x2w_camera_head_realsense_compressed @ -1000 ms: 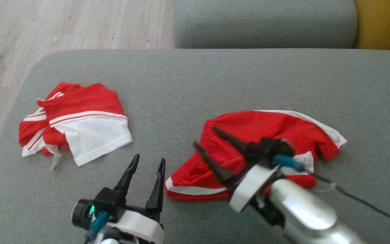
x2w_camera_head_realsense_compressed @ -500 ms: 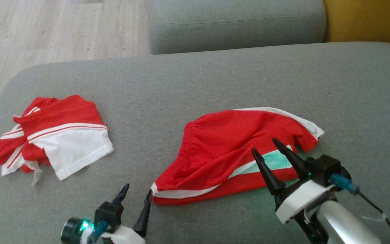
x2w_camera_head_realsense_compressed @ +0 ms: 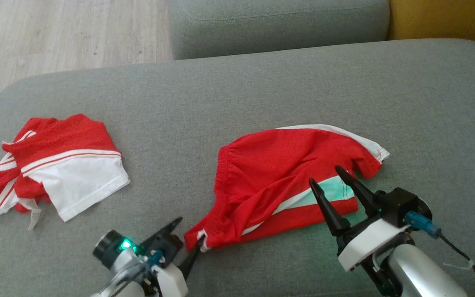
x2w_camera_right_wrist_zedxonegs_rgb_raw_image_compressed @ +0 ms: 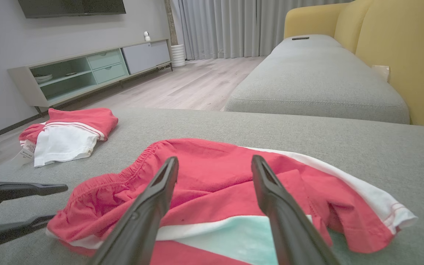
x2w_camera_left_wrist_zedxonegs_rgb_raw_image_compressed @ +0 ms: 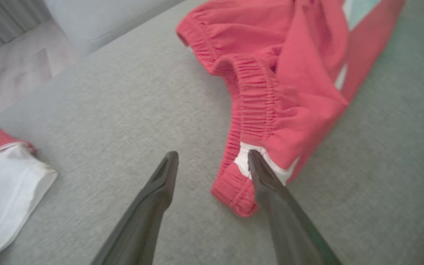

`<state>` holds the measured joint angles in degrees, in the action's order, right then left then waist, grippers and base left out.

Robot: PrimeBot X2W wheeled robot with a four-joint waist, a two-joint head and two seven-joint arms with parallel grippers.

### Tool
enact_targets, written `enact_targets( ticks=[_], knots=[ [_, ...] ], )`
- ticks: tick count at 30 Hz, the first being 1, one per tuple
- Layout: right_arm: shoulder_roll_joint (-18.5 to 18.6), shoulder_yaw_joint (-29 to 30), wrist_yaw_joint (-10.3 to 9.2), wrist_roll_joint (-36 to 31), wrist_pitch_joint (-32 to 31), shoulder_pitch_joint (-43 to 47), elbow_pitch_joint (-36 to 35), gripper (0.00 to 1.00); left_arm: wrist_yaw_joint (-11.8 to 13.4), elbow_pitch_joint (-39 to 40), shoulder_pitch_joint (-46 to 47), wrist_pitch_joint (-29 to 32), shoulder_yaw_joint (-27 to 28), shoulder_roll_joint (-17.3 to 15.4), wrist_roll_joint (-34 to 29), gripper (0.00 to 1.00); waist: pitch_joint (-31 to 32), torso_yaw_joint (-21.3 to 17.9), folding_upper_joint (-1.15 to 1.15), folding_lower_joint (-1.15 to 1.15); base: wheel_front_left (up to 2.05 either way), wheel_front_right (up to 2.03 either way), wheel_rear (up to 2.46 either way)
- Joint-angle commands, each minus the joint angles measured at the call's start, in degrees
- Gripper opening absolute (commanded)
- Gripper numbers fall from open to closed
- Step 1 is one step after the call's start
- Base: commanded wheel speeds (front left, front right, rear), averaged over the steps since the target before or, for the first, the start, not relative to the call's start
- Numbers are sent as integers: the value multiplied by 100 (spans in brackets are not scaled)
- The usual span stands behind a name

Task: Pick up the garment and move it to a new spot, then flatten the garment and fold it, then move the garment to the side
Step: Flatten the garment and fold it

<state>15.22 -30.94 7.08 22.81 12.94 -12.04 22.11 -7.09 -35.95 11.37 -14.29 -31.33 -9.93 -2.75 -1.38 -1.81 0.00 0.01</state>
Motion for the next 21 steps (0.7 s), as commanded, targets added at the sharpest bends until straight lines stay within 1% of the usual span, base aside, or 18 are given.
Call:
enact_targets(
  ticks=[1, 4, 6, 9, 11, 14, 17, 21],
  knots=[
    [24, -21, 41, -33, -8, -51, -211, 100, -1, 107, 265, -71, 130, -151, -37, 100, -7, -8, 0, -1, 0, 0, 0],
    [38, 23, 41, -80, -20, -31, -231, 100, -28, 203, 349, -71, -273, -242, -32, 100, -25, -21, 0, -1, 0, 0, 0],
    [45, 41, 41, -115, -28, -15, -239, 100, -35, 293, 387, -71, -677, -341, 9, 100, -30, -30, 0, -1, 0, 0, 0],
    [38, 70, 41, -137, -37, 22, -253, 100, -37, 422, 499, -71, -1410, -617, 99, 100, -22, -34, 0, -1, 0, 0, 0],
    [36, 83, 41, -146, -45, 51, -266, 100, -38, 511, 607, -71, -1778, -795, 128, 100, -20, -29, 0, -1, 0, 0, 0],
    [20, 116, 41, -157, -42, 93, -271, 100, -38, 586, 739, -71, -1946, -941, 200, 100, -18, -9, 0, -1, 0, 0, 0],
    [-27, 130, 41, -180, -37, 115, -263, 100, -38, 586, 802, -71, -1977, -943, 377, 100, -24, -3, 0, -1, 0, 0, 0],
    [-86, 105, 41, -210, -24, 102, -244, 100, -39, 558, 862, -71, -2175, -939, 688, 100, -45, -36, 0, -1, 0, 0, 0]
  ],
)
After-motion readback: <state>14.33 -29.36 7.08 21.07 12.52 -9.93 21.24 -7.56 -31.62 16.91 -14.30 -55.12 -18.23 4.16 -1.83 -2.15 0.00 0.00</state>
